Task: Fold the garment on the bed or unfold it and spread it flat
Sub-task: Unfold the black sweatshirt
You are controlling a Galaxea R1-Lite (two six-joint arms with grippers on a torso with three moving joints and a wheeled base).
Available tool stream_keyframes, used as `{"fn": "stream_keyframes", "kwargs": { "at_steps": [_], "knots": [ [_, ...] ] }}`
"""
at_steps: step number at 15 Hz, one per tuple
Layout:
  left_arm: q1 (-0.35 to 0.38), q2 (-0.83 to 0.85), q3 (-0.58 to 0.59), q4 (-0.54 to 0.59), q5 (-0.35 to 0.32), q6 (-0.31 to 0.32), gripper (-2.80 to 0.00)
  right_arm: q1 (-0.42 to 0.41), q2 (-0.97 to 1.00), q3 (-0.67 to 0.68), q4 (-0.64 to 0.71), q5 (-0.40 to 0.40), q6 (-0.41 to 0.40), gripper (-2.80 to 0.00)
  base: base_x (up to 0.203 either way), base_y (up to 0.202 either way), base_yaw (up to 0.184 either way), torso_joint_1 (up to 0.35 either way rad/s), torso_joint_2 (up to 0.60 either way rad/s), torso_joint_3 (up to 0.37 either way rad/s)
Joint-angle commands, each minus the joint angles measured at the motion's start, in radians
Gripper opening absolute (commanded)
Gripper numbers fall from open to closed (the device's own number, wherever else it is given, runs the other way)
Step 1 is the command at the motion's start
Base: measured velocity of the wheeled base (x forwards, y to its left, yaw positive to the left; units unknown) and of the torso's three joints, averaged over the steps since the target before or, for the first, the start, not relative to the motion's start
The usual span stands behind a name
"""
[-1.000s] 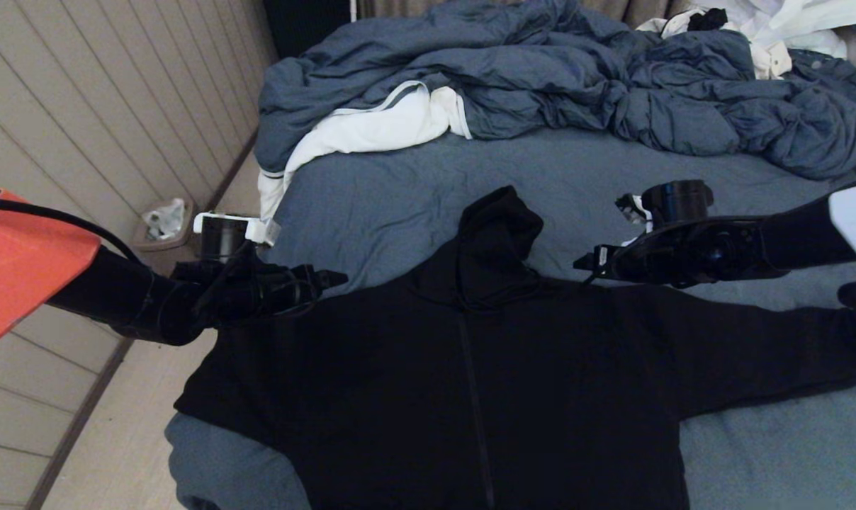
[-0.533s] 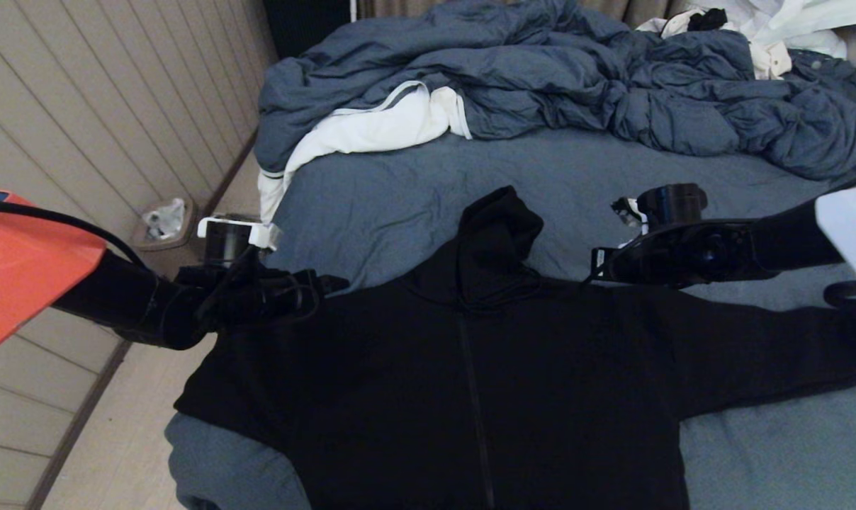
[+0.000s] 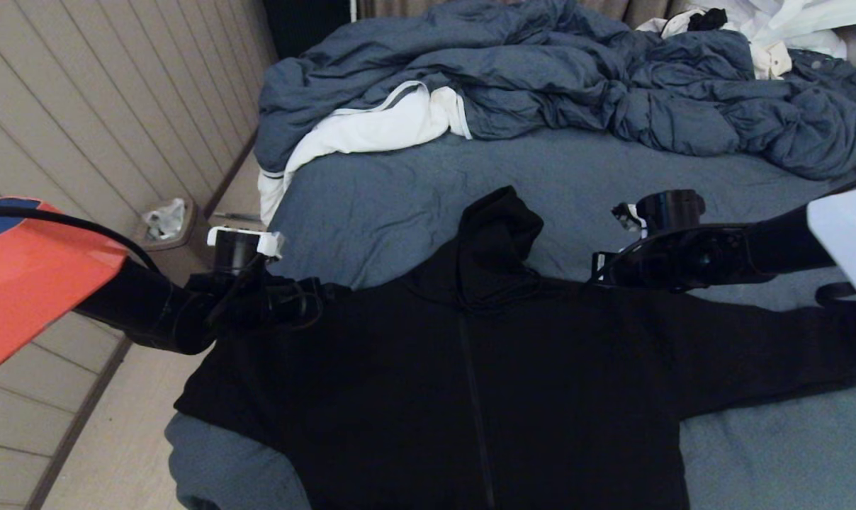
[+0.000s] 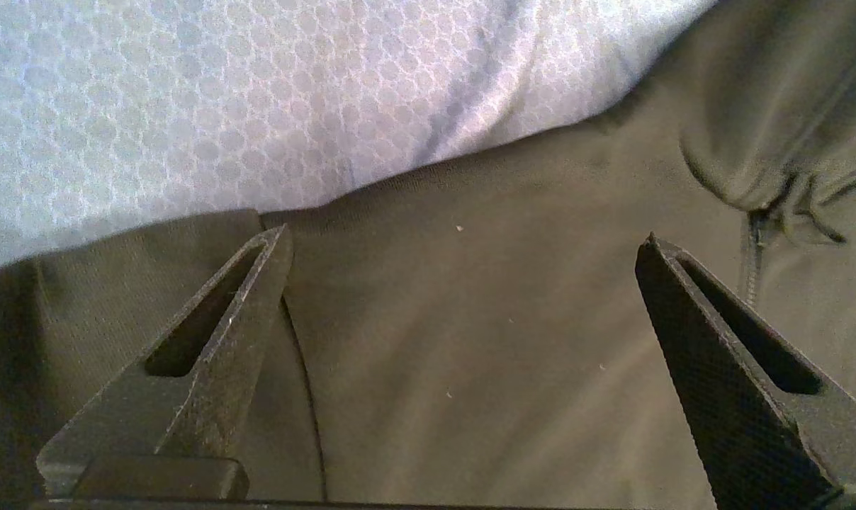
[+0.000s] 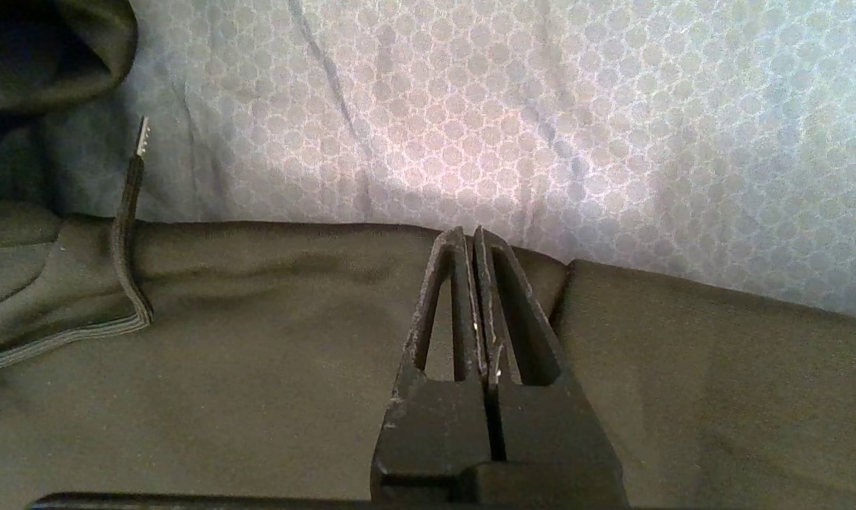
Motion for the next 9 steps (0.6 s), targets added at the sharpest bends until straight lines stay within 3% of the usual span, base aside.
{"fn": "stream_keyframes", "kwargs": {
  "at_steps": [1, 3, 9],
  "knots": [
    [0.000, 0.028, 0.001, -0.013, 0.002, 0.037, 0.00, 0.000, 0.002, -0.003, -0.001, 0.000, 0.000, -2.80, 0.000, 0.000, 0.000, 0.000, 0.00, 0.000],
    [-0.010, 0.030, -0.004, -0.025, 0.004, 0.103, 0.00, -0.003, 0.001, -0.003, -0.001, -0.001, -0.002, -2.80, 0.000, 0.000, 0.000, 0.000, 0.00, 0.000],
    [-0.074, 0.020, -0.072, 0.067, 0.012, 0.108, 0.00, -0.003, -0.003, -0.003, -0.001, -0.002, -0.001, -2.80, 0.000, 0.000, 0.000, 0.000, 0.00, 0.000]
  ]
}}
